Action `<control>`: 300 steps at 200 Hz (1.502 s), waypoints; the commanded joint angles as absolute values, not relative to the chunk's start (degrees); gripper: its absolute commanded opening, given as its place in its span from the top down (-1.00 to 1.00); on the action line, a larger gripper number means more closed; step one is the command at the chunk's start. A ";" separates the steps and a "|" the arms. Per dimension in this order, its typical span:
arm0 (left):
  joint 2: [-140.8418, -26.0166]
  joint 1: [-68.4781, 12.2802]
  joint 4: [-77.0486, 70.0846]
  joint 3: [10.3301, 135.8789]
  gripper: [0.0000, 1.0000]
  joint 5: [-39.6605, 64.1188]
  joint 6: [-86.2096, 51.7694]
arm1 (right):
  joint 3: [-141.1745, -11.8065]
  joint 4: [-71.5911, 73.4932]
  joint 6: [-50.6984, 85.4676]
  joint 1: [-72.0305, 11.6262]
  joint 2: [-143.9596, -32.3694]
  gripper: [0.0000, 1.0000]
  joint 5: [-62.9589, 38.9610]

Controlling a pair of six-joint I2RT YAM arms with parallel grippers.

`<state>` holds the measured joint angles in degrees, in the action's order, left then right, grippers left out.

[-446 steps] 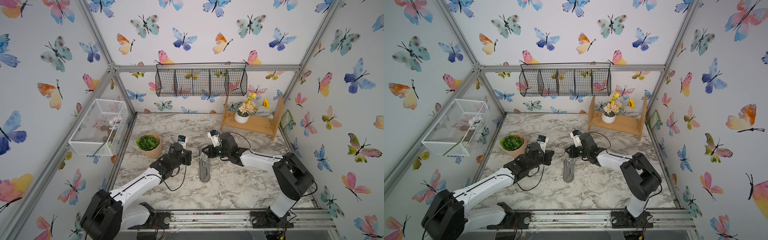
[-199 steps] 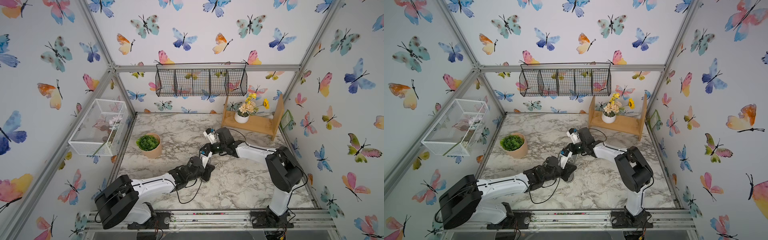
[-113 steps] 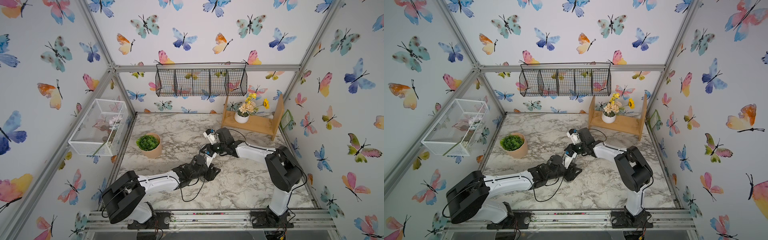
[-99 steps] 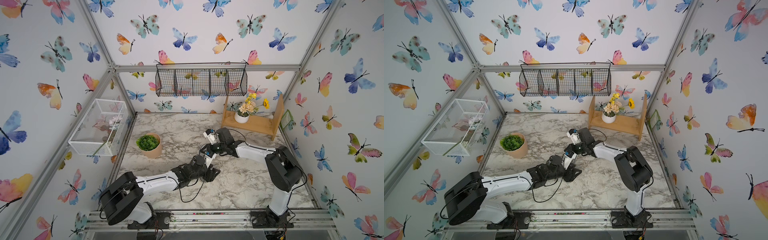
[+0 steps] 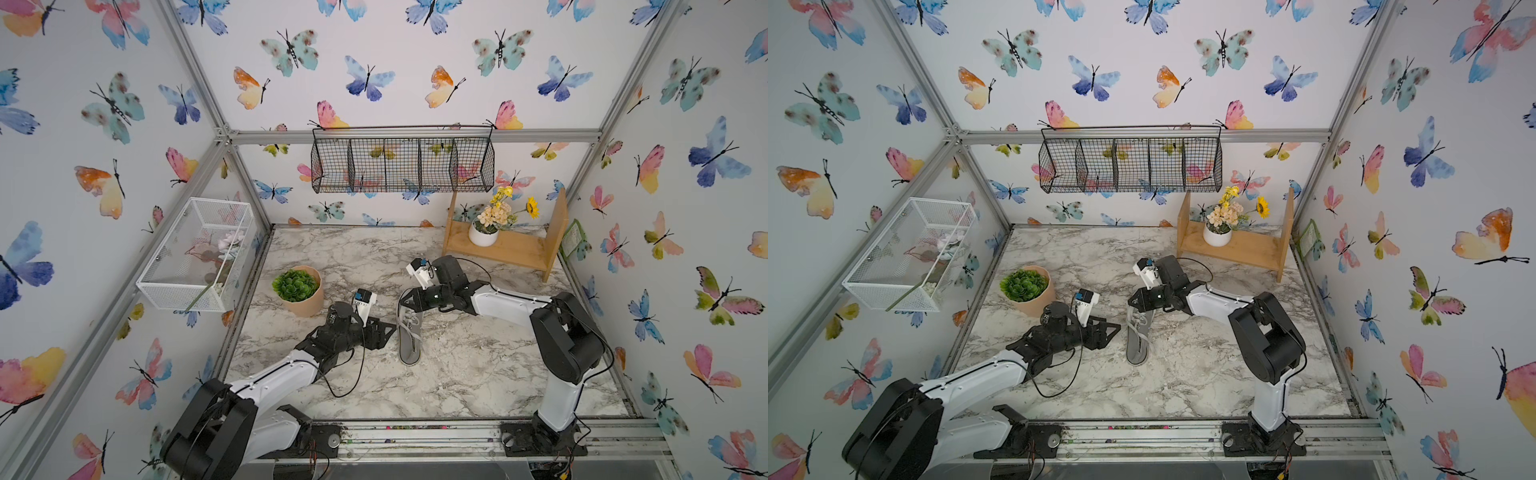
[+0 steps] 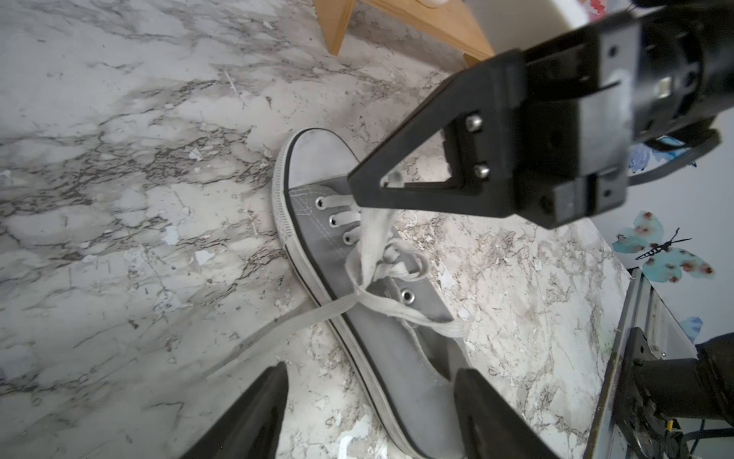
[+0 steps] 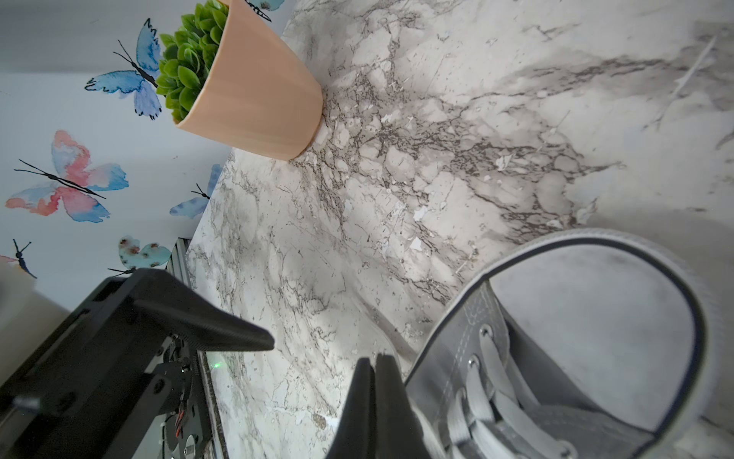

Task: Tie the shoes
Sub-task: Wrap the shoelace around the shoelace, then cross the shoelace with the shoelace.

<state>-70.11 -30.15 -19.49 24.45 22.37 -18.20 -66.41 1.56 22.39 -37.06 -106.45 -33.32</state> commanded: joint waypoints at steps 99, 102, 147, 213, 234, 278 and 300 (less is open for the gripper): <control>-92.58 -29.61 -33.73 33.71 -0.20 33.08 -14.59 | -67.06 1.25 21.88 -36.66 -105.75 0.95 -34.90; -92.91 -29.56 -33.77 33.89 -0.19 33.19 -14.66 | -67.14 1.28 21.88 -36.73 -105.67 0.96 -34.89; -96.46 -29.54 -33.78 35.95 0.31 35.23 -15.20 | -67.41 1.03 21.80 -36.71 -105.70 0.95 -34.89; -95.64 -29.59 -33.39 36.28 0.82 35.17 -15.62 | -67.06 0.62 21.45 -36.74 -105.25 0.95 -34.16; -94.68 -29.54 -32.94 36.29 0.88 35.33 -15.91 | -66.97 0.00 20.92 -36.72 -104.82 0.95 -33.58; -92.17 -29.53 -32.66 35.71 1.00 36.09 -16.85 | -66.12 -0.66 19.97 -36.68 -103.25 0.89 -32.45; -91.26 -29.62 -32.70 35.60 1.00 36.95 -17.31 | -65.57 -0.77 19.69 -36.66 -102.42 0.85 -31.98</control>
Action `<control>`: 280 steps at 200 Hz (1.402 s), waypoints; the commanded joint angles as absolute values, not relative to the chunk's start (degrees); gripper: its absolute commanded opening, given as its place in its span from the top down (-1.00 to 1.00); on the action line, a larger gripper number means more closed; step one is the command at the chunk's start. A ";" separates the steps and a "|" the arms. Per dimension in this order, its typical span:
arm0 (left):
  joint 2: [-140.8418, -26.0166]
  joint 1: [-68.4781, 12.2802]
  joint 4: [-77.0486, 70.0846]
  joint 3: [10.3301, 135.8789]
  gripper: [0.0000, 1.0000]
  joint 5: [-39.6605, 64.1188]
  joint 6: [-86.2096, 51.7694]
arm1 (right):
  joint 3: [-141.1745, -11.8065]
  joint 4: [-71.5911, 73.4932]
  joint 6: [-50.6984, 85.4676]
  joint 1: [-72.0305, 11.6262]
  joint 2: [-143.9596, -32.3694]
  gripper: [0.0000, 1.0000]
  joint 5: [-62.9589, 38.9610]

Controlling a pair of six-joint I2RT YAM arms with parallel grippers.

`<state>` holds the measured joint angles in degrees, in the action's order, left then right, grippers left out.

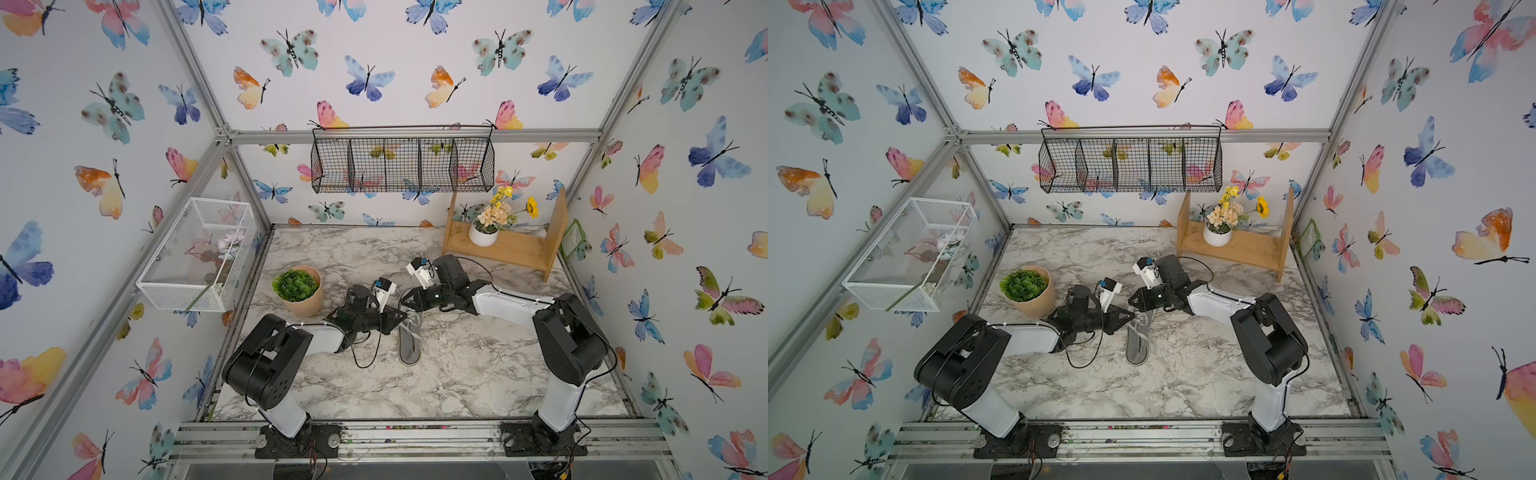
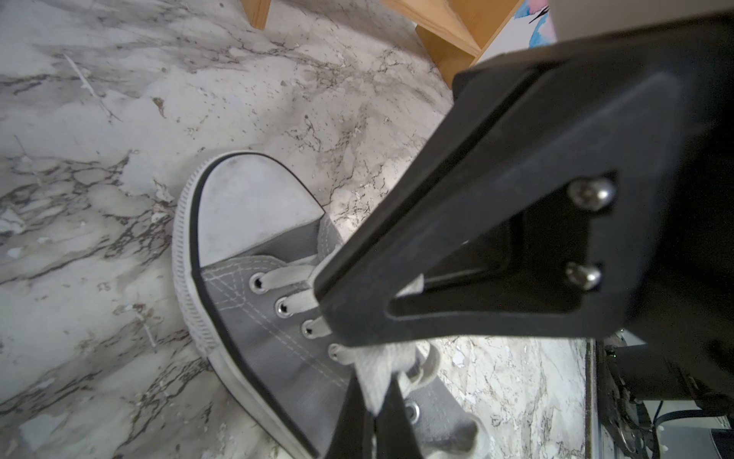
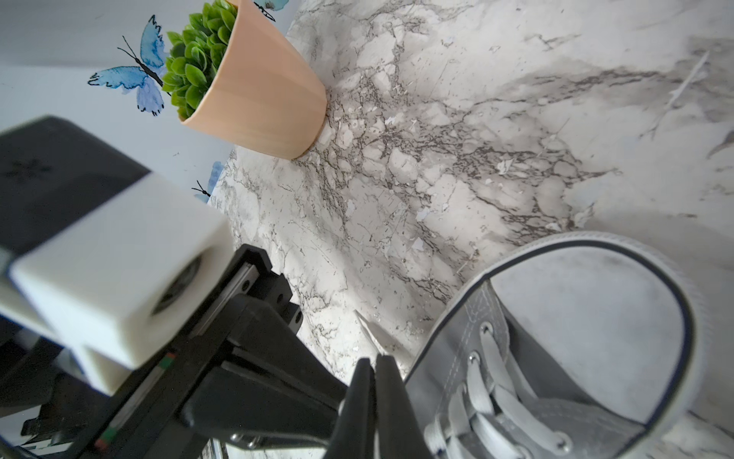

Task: Tie the shoes
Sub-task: Cross the shoelace with the shoelace.

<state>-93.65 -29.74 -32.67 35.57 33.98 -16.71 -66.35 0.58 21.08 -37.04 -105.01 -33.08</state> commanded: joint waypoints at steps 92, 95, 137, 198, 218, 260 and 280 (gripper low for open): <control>-91.59 -30.29 -32.30 36.13 1.00 36.65 -19.07 | -62.19 -2.55 17.77 -36.44 -97.48 0.41 -26.79; -91.60 -30.36 -32.32 36.12 1.00 36.65 -19.19 | -61.61 -2.47 17.63 -36.32 -96.77 0.38 -26.22; -91.87 -30.78 -31.63 36.63 1.00 36.21 -20.12 | -54.86 -3.12 16.70 -35.95 -89.12 0.18 -21.53; -91.17 -30.89 -30.07 37.09 1.00 36.74 -20.64 | -41.83 8.26 16.17 -36.04 -83.78 0.11 -30.40; -91.06 -31.03 -29.57 37.35 1.00 36.57 -20.48 | -41.61 9.57 15.77 -36.68 -84.98 0.09 -32.52; -90.86 -31.20 -28.57 37.81 1.00 36.37 -20.04 | -43.35 8.48 13.77 -38.81 -87.94 0.10 -33.03; -90.67 -31.31 -28.46 37.97 1.00 36.39 -20.03 | -44.65 7.12 12.80 -40.05 -89.23 0.12 -31.89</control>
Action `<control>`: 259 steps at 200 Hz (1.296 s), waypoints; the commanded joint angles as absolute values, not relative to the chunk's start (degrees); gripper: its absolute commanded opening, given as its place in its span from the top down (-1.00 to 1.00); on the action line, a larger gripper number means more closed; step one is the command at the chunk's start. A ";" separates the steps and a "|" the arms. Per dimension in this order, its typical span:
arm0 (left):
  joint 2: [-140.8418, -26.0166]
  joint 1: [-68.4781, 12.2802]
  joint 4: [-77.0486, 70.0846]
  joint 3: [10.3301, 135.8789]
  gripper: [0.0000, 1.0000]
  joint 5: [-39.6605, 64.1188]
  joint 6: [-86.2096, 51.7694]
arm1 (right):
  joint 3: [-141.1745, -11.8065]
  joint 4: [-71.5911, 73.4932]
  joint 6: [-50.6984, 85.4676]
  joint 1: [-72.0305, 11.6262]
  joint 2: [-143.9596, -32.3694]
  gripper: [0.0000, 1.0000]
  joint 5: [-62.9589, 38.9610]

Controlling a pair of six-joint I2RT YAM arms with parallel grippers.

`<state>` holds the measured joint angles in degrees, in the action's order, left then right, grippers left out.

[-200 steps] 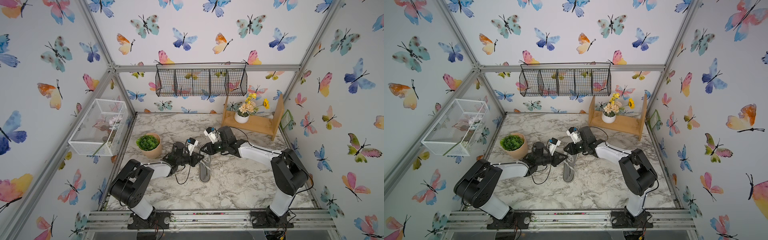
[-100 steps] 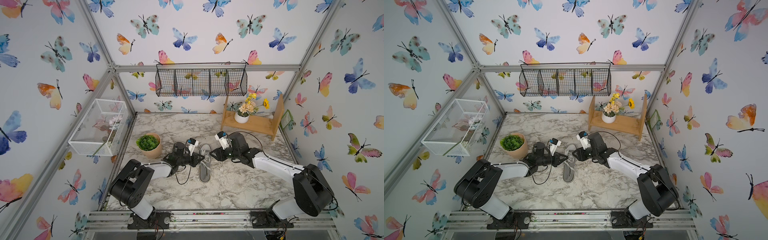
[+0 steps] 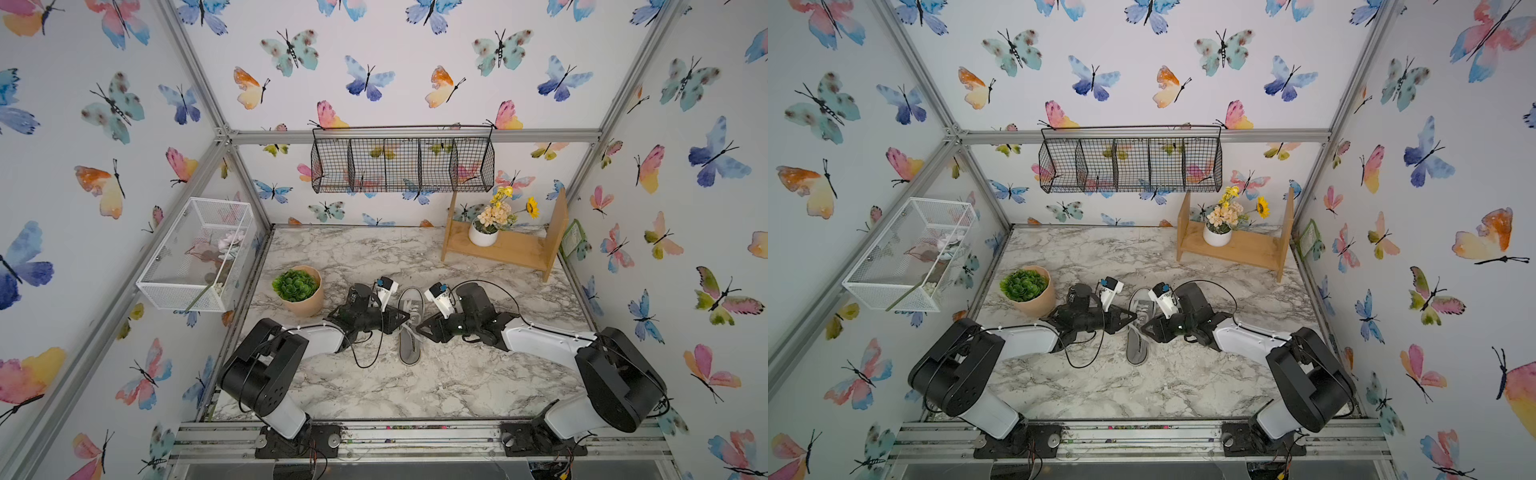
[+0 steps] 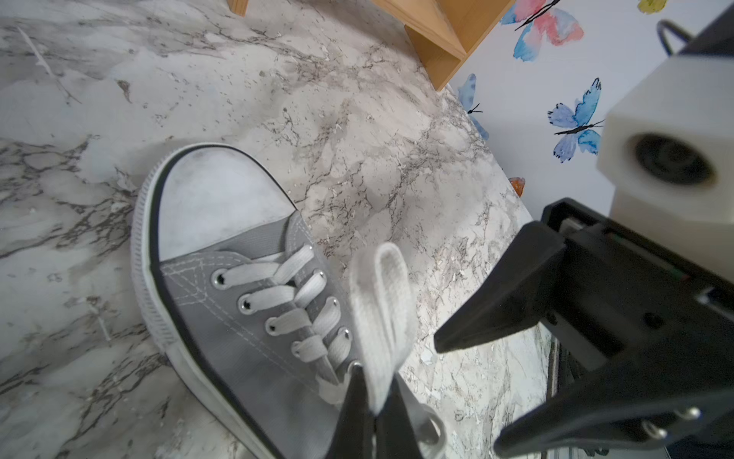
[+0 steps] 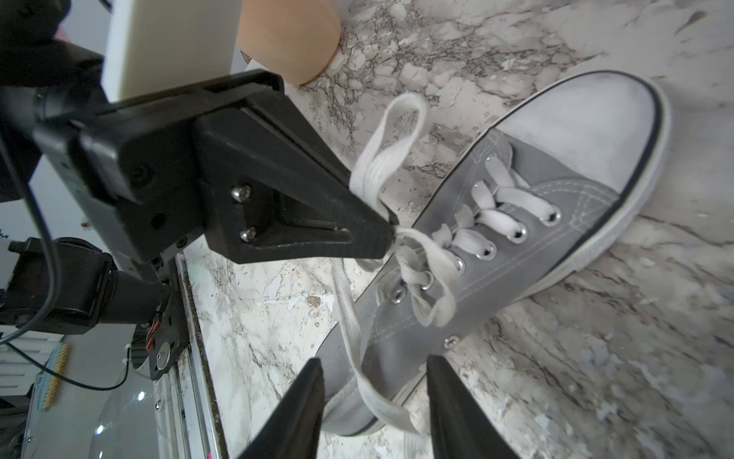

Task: Tie the shoes
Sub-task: Cross the shoelace with the shoelace.

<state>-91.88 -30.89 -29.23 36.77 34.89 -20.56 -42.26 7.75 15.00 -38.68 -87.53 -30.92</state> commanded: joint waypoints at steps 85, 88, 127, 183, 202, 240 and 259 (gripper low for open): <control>-90.25 -31.45 -27.81 38.08 1.00 36.30 -19.86 | -48.49 2.95 10.30 -42.27 -93.68 0.31 -28.94; -90.24 -31.46 -27.82 38.10 1.00 36.30 -19.82 | -48.51 2.93 10.29 -42.28 -93.77 0.32 -28.88; -90.00 -31.46 -27.60 38.28 1.00 36.21 -19.79 | -48.43 2.16 9.98 -42.37 -93.54 0.67 -27.62; -90.39 -31.46 -27.07 38.40 1.00 35.25 -19.61 | -45.08 1.71 10.06 -42.36 -90.06 0.96 -28.60; -90.69 -31.46 -27.11 38.33 1.00 35.16 -19.65 | -44.15 1.70 10.12 -42.41 -89.33 0.96 -29.24; -91.07 -31.46 -27.08 38.71 0.96 35.16 -19.98 | -42.83 1.90 10.37 -42.36 -88.27 0.96 -30.97; -91.56 -31.46 -27.11 38.84 0.93 35.23 -20.12 | -42.29 1.87 10.49 -42.36 -87.83 0.96 -31.78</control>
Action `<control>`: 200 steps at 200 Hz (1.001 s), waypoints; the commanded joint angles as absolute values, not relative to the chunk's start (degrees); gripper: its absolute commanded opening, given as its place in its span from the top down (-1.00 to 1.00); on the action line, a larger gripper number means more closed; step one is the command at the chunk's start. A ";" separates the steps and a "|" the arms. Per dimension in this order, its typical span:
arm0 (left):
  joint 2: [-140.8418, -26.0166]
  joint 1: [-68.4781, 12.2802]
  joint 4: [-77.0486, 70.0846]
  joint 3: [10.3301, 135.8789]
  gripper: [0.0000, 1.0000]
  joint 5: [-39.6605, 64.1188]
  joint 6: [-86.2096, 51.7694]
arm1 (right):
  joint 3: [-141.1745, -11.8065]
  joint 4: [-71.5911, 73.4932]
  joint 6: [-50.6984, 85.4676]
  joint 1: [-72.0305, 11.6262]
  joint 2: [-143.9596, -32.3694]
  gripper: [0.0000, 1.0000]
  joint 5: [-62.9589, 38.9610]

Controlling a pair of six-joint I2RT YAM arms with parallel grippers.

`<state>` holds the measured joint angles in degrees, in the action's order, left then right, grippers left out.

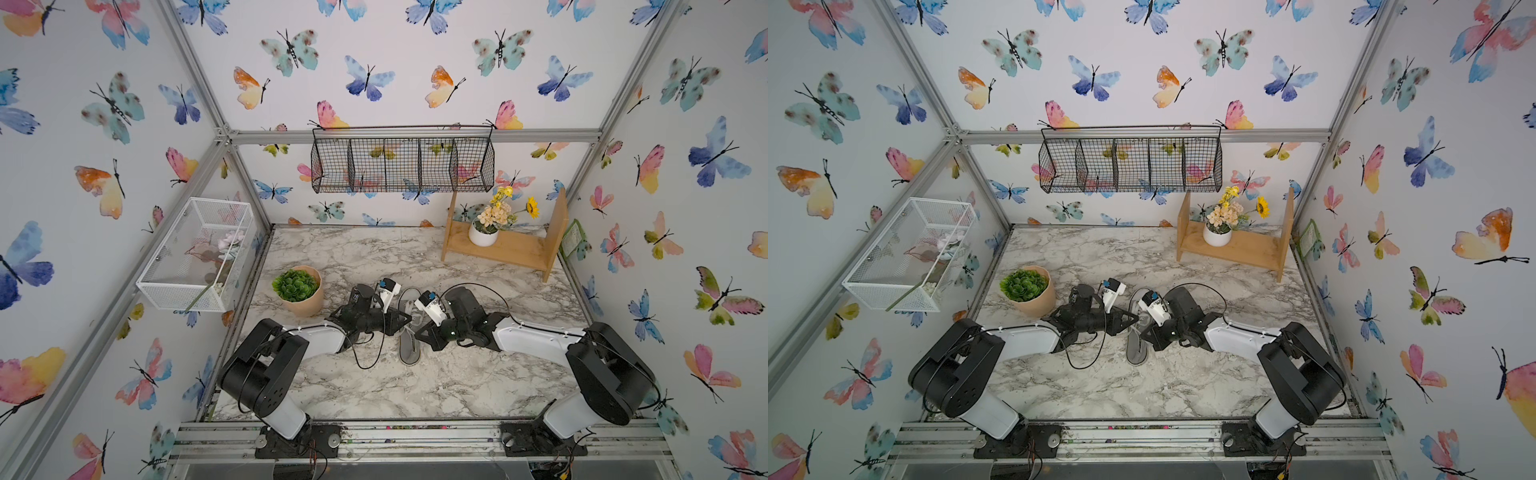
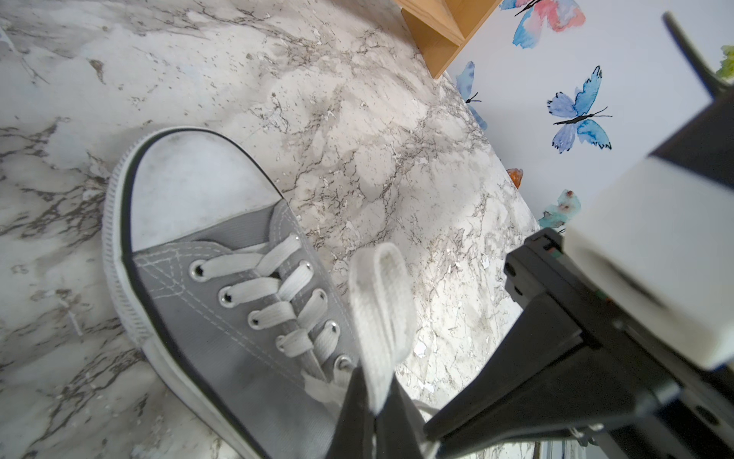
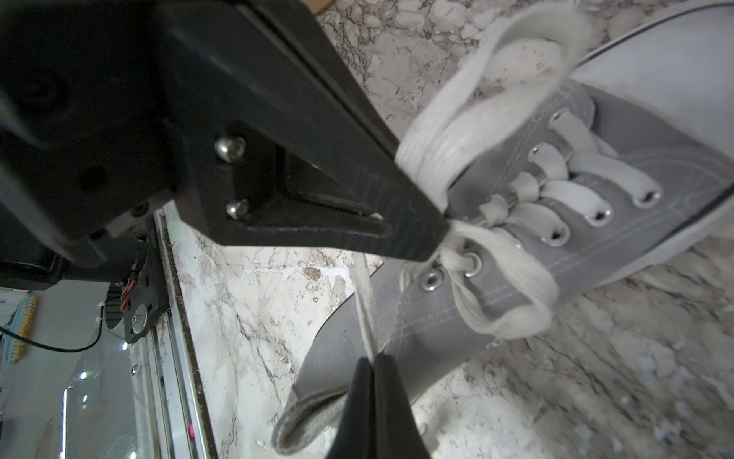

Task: Tie the shoes
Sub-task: Cross the shoelace with the shoelace.

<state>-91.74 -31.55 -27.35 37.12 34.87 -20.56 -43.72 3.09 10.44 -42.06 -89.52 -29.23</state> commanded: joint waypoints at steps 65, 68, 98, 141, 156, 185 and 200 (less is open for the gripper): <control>-92.63 -31.46 -27.08 39.20 0.87 35.40 -20.21 | -40.97 2.29 10.77 -42.36 -86.66 0.96 -33.64; -92.64 -31.46 -27.07 39.20 0.86 35.36 -20.21 | -40.96 2.29 10.79 -42.36 -86.65 0.96 -33.66; -93.05 -31.46 -27.13 39.43 0.81 35.56 -20.21 | -40.53 2.29 10.76 -42.36 -86.40 0.96 -34.28; -93.73 -31.46 -27.25 39.38 0.79 35.60 -20.19 | -40.26 2.04 10.80 -42.37 -86.00 0.96 -34.28; -93.96 -31.46 -27.39 39.38 0.77 35.68 -20.21 | -40.17 1.94 10.65 -42.36 -85.87 0.96 -34.28; -94.47 -31.46 -27.42 39.72 0.75 35.86 -20.28 | -39.86 1.59 10.64 -42.37 -85.56 0.96 -34.28; -94.73 -31.46 -27.42 39.90 0.74 35.95 -20.30 | -39.73 1.33 10.63 -42.37 -85.30 0.96 -34.21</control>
